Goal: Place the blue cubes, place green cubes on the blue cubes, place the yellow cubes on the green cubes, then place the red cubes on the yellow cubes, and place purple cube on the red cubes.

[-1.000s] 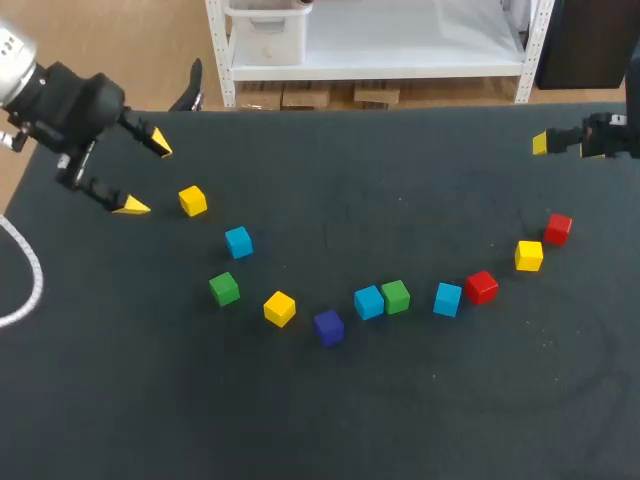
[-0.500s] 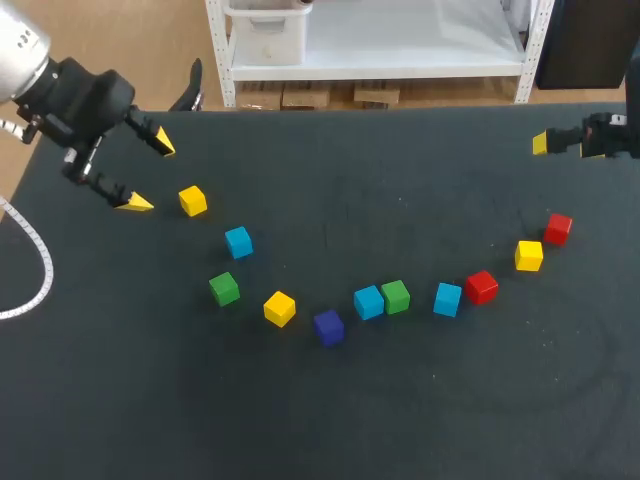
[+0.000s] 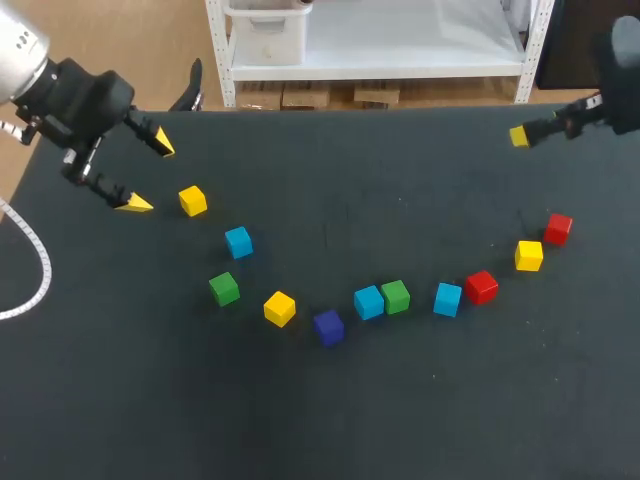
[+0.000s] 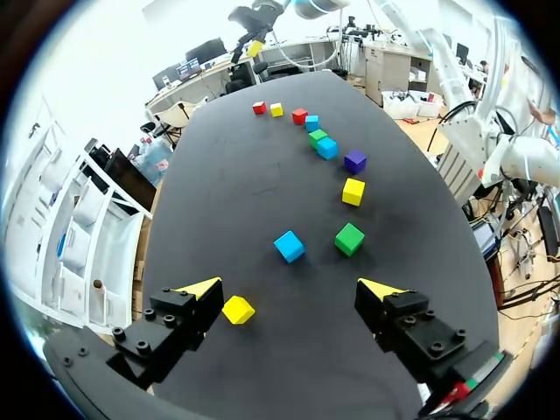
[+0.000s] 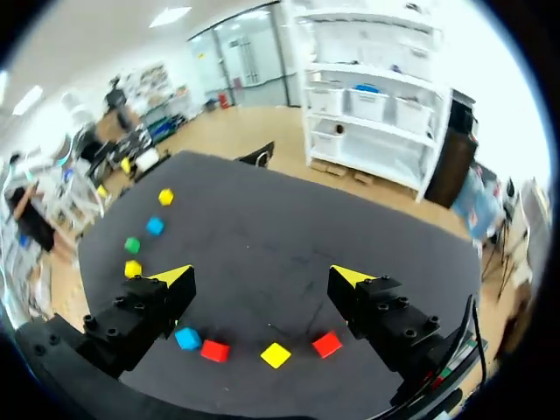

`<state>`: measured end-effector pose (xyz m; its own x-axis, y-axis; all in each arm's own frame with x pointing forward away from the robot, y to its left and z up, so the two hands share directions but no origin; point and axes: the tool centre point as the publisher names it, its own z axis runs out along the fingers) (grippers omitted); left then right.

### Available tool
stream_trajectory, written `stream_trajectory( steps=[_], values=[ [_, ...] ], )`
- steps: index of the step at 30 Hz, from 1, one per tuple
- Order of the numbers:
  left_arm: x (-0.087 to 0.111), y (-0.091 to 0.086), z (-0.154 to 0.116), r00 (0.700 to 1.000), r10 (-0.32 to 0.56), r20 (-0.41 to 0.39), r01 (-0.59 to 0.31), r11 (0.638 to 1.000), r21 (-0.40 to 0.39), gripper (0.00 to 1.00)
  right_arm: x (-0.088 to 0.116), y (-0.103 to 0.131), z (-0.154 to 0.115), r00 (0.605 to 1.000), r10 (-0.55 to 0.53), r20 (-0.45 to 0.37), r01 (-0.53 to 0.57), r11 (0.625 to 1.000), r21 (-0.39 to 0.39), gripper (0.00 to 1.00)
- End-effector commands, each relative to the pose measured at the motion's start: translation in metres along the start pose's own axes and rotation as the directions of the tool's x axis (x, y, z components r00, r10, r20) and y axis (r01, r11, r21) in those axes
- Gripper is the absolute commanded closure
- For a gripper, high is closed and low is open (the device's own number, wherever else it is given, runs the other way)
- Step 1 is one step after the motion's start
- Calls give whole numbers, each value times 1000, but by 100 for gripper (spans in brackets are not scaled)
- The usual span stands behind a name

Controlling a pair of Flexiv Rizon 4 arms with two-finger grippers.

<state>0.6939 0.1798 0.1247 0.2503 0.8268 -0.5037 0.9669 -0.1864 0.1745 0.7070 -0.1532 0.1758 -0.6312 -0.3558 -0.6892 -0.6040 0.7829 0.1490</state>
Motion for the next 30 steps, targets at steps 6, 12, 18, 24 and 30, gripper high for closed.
stream_trajectory(
  steps=[6,12,18,24,30],
  values=[
    [0,0,0,1000,1,0,-1,1000,-2,0,8,-1,-12,581,-790,-195,616,583,-530,0],
    [0,0,0,1000,1,0,-1,1000,-2,0,8,-1,-12,581,-790,-195,616,583,-530,0],
    [0,0,0,1000,1,0,-1,1000,-2,0,8,-1,-12,581,-790,-195,616,583,-530,0],
    [0,0,0,1000,1,0,-1,1000,-2,0,5,1,-13,484,-855,-184,691,503,-520,0],
    [0,0,0,1000,1,0,-1,1000,-2,0,6,28,-7,168,-977,-135,802,215,-557,0]
  ],
)
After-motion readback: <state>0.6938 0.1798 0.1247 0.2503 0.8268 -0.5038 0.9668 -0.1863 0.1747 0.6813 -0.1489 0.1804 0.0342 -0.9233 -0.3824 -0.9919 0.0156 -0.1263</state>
